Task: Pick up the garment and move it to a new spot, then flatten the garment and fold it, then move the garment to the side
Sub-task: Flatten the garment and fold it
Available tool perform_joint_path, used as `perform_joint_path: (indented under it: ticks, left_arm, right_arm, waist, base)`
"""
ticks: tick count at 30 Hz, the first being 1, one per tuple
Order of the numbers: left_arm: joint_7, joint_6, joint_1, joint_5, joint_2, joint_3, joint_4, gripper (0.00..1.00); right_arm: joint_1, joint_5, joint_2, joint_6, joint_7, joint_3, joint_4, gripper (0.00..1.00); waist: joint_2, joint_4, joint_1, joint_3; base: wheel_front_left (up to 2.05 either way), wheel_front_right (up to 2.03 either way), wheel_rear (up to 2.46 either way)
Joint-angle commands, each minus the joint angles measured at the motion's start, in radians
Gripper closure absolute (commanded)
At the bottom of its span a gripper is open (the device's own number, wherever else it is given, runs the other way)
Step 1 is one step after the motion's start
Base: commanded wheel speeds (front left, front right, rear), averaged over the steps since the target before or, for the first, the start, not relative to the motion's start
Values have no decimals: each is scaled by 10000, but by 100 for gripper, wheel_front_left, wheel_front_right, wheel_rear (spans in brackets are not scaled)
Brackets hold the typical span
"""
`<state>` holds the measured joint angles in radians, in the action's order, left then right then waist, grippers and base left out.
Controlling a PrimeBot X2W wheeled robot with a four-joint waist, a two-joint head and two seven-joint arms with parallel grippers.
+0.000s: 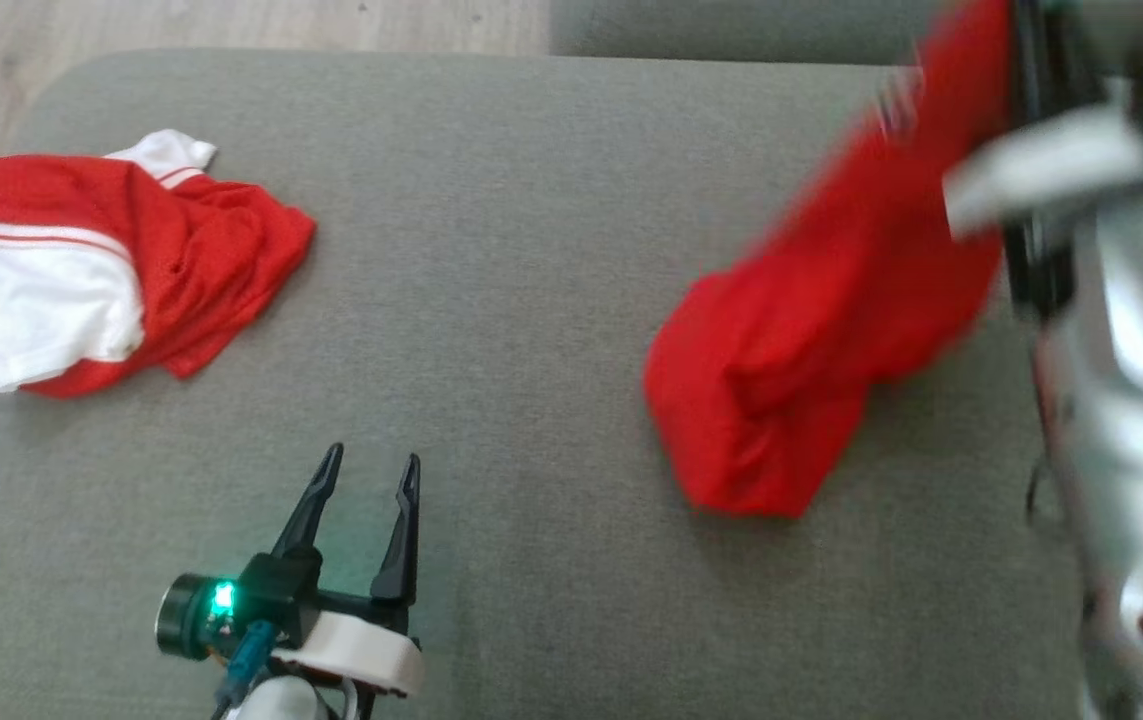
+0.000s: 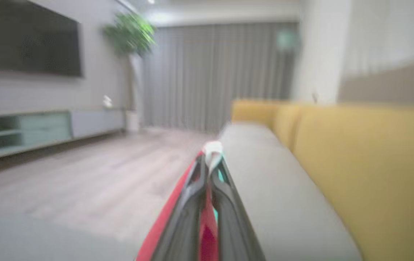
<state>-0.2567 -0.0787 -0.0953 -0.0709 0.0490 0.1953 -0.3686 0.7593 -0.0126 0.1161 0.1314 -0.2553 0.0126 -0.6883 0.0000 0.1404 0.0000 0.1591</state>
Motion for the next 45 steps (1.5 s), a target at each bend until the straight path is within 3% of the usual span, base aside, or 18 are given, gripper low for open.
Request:
perform_joint_path:
  ticks: [1,5,13,18,25,31,32,33,34,40,41,45]
  left_arm:
    - [-51,26,-143,-25,13,-229,234,0]
    - [-51,30,-20,-146,13,-74,160,0]
    - [-51,195,304,-389,13,249,161,0]
    - [-51,290,507,-514,13,183,190,0]
    - [-51,291,478,-527,13,110,229,0]
    - [-51,284,235,-450,13,-66,245,0]
    - [-51,277,193,-423,13,-87,256,0]
    - [-51,290,162,-417,13,-123,254,0]
    - [-51,297,127,-427,13,-148,248,0]
    - [-51,369,-98,-452,13,-199,235,0]
    - [-51,453,-124,-443,13,-233,236,0]
    - [-51,694,-117,-339,12,-332,235,0]
  right_arm:
    - [1055,-276,39,-7,-63,-1009,870,100]
    - [2650,-1058,284,-7,-63,-3076,1836,100]
    - [4217,-2535,472,-7,-64,-5716,2267,100]
    - [2963,-3477,1173,-7,-64,-7485,2187,100]
    - [-525,-5098,2764,-7,-64,-9104,1396,100]
    - [-2002,-5546,3425,-7,-64,-8357,714,100]
    - [-2198,-5520,3459,-7,-64,-8145,548,69]
    - [-2347,-5521,3440,-7,-64,-7860,393,17]
    - [-2453,-5480,3403,-7,-64,-7573,262,0]
    - [-2700,-3681,2917,-7,-64,-4689,652,0]
    - [-3045,-2768,2479,-7,-64,-3545,1095,0]
    - [-4014,-1516,1249,-7,-64,-1848,1928,0]
  waist:
    - [0,181,0,-153]
    - [0,594,0,-462]
    - [0,1420,0,-999]
    - [0,1221,0,-1055]
    - [0,536,0,-974]
    - [0,42,0,-887]
    - [0,-46,0,-888]
    - [0,-138,0,-894]
    - [0,-211,0,-899]
    - [0,-562,0,-969]
    - [0,-623,0,-1013]
    - [0,-654,0,-1133]
  base:
    - [0,0,0]
    - [0,0,0]
    - [0,0,0]
    - [0,0,0]
    - [0,0,0]
    - [0,0,0]
    - [0,0,0]
    - [0,0,0]
    - [0,0,0]
    - [0,0,0]
    - [0,0,0]
    - [0,0,0]
